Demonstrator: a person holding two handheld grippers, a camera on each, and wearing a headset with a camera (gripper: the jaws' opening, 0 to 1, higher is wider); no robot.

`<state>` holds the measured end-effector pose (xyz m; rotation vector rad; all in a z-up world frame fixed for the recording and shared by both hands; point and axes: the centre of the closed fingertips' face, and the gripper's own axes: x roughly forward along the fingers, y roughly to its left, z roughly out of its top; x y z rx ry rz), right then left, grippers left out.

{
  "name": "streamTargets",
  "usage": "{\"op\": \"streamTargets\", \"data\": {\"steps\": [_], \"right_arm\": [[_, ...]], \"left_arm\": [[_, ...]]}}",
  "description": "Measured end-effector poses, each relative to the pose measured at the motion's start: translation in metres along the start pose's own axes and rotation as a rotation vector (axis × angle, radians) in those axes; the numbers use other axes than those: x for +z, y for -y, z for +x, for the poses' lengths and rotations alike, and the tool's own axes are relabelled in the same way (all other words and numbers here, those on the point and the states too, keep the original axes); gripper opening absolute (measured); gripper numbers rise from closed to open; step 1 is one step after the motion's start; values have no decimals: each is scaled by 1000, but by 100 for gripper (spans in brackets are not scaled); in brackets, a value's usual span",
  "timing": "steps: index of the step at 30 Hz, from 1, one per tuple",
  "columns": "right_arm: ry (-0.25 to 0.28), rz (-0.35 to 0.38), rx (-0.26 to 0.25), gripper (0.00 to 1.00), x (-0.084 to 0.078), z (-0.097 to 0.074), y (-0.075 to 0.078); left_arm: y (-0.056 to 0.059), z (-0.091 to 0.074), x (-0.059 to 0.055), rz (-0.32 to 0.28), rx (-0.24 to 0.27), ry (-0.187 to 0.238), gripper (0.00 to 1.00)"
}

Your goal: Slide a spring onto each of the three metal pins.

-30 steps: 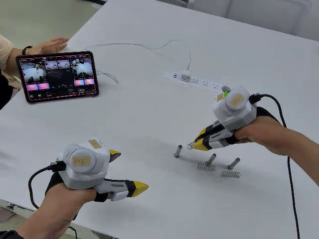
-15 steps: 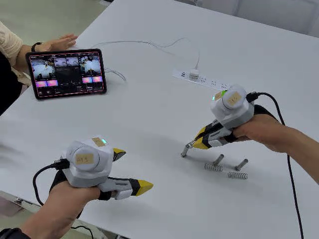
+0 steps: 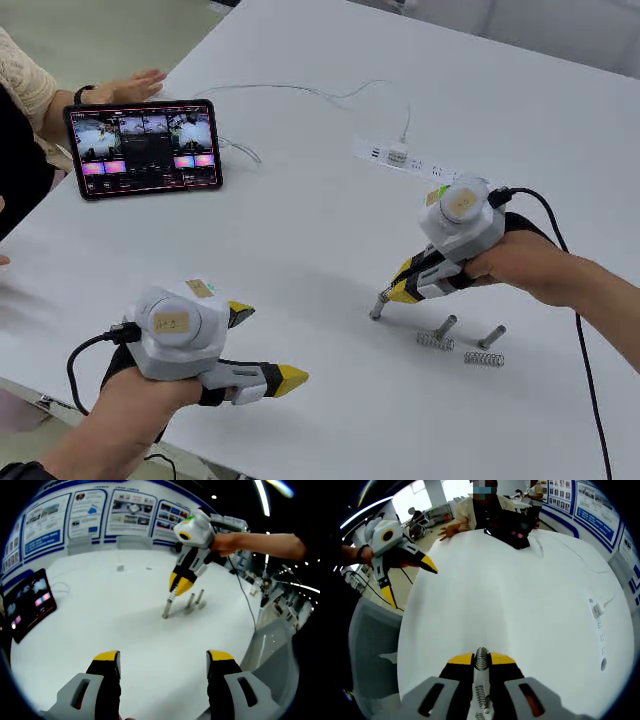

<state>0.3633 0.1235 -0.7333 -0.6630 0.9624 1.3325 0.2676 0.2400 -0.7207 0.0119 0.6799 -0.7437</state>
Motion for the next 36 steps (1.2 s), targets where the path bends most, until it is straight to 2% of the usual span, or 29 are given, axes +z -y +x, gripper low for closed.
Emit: {"op": "streamTargets", "data": {"steps": [13, 36], "right_arm": [[-22, -49, -5, 13, 5, 14, 0], [-82, -107, -2, 13, -7, 41, 0]], "left_arm": [[-1, -1, 0, 0, 2, -1, 71], [-2, -3, -3, 1, 8, -11, 70]]}}
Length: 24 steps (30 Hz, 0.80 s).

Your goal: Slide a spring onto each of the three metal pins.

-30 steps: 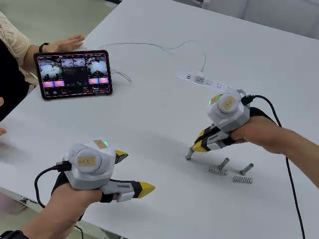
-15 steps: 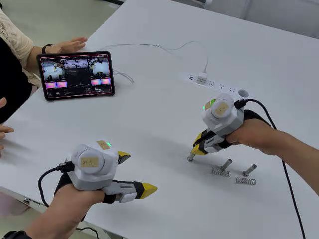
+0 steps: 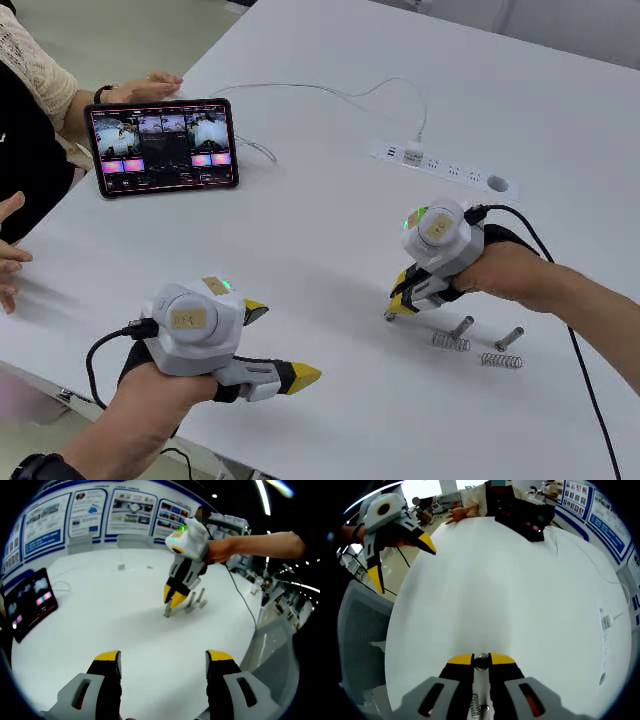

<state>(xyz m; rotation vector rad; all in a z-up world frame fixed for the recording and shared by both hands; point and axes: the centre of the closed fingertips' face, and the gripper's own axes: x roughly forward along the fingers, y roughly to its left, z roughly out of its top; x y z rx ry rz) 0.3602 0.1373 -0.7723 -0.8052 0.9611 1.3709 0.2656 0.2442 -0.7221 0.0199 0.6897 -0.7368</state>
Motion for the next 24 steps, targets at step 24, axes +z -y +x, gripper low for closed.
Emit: {"op": "streamTargets", "data": {"steps": [24], "right_arm": [[19, 13, -2, 26, -1, 2, 0]], "left_arm": [[0, -4, 0, 2, 6, -1, 69]]}}
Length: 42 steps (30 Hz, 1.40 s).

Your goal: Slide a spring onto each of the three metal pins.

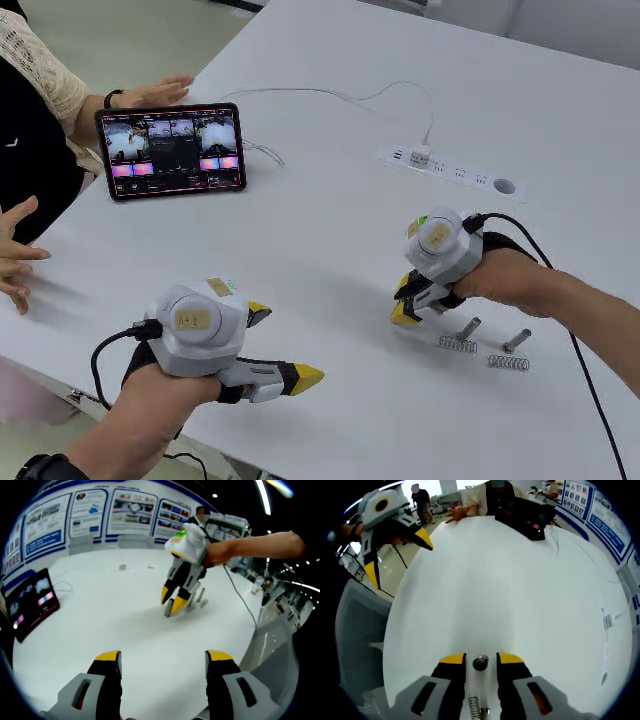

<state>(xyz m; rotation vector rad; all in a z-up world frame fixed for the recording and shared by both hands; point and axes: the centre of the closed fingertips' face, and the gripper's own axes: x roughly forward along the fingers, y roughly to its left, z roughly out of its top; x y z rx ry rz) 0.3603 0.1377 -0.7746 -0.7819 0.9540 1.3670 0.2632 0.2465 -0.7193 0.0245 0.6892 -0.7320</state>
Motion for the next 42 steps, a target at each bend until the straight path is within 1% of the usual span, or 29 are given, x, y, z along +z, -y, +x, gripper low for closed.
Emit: {"op": "streamTargets", "data": {"steps": [2, 5, 8, 12, 15, 24, 27, 33, 35, 38, 42], "right_arm": [[8, 16, -4, 33, 0, -4, 0], [22, 24, -23, 37, -2, -9, 1], [41, 42, -21, 41, -2, -14, -2], [66, 70, -40, 43, -4, -18, 0], [97, 108, -52, 44, -4, -22, 0], [177, 202, -64, 47, -1, -30, -2], [212, 240, -78, 48, 0, -33, -3], [328, 352, -105, 49, 7, -43, -1], [355, 380, -112, 50, 6, -47, 0], [390, 414, -111, 51, 7, -51, -2], [424, 445, -121, 53, 6, -55, -4]], "left_arm": [[1, 1, 0, 1, -2, 0, 69], [3, 2, 1, 4, -6, -1, 69], [5, 3, 2, 8, -11, -2, 69], [9, 4, 4, 13, -16, -1, 69], [11, 4, 5, 14, -18, 2, 69], [15, 3, 6, 12, -20, 2, 69], [15, 3, 6, 6, -19, 6, 69], [17, 2, 7, 4, -16, 10, 69], [18, 1, 8, 6, -16, 10, 69], [19, 1, 8, 7, -16, 10, 69], [19, 1, 8, 10, -15, 12, 69]]}}
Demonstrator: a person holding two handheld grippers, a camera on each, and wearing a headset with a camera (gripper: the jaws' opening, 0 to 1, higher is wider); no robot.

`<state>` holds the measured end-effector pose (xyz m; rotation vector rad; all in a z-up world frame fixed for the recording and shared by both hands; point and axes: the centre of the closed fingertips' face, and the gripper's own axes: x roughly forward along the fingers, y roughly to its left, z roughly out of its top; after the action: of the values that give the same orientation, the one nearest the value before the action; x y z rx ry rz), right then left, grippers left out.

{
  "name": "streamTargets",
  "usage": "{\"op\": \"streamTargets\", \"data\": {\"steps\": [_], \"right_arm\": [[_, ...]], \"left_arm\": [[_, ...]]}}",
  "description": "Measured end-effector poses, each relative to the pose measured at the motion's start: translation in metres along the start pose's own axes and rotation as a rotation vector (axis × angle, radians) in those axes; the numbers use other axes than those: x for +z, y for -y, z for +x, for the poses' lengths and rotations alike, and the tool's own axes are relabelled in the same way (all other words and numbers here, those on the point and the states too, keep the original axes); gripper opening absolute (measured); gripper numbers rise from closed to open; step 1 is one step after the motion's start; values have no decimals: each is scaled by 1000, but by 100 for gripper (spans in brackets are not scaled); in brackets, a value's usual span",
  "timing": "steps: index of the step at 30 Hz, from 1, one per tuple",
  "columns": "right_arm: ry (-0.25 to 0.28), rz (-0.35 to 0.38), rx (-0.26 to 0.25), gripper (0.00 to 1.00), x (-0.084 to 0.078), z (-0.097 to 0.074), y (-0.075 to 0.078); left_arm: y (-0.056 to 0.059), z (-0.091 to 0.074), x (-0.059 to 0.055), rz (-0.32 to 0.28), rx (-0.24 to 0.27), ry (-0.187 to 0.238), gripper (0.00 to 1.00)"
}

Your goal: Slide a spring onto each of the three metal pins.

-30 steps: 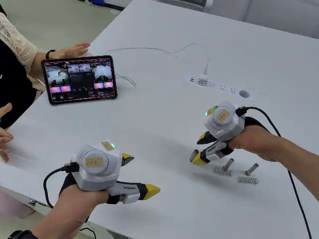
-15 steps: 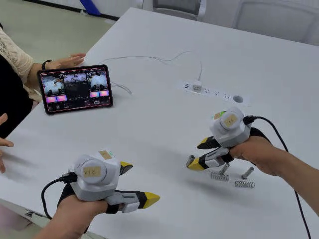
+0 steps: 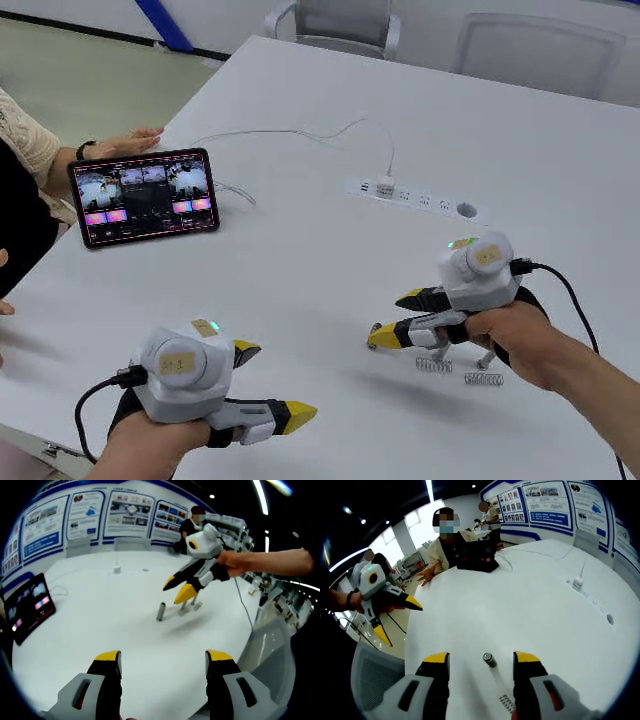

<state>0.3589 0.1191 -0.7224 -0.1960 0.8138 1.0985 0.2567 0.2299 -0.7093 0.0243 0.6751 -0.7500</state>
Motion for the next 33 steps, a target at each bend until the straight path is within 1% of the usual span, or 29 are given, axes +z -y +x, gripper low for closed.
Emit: {"op": "streamTargets", "data": {"steps": [1, 4, 7, 14, 19, 23, 25, 28, 31, 33], "right_arm": [[14, 16, -3, 53, 0, -1, 0], [37, 33, 0, 55, -1, -4, -5], [32, 37, 0, 57, -7, -6, -7], [58, 52, -11, 62, -16, -17, -12], [86, 75, -34, 63, -21, -28, -12], [108, 97, -51, 65, -27, -37, -14], [111, 103, -59, 66, -30, -39, -13], [107, 114, -84, 68, -39, -45, -11], [120, 137, -94, 68, -46, -52, -11], [131, 145, -110, 68, -48, -58, -10]], "left_arm": [[0, 0, 0, 1, 0, -1, 69], [1, 0, 0, 4, 0, -1, 69], [1, 0, 1, 0, 2, 3, 69], [-3, -1, 4, -14, 13, 14, 70], [-5, -1, 5, -16, 20, 14, 70], [-4, 2, 8, -8, 17, 16, 70], [-3, 3, 9, -5, 14, 16, 70], [-1, 6, 12, 2, 9, 16, 70], [0, 7, 15, 6, 5, 18, 70], [1, 9, 15, 9, 2, 17, 70]]}}
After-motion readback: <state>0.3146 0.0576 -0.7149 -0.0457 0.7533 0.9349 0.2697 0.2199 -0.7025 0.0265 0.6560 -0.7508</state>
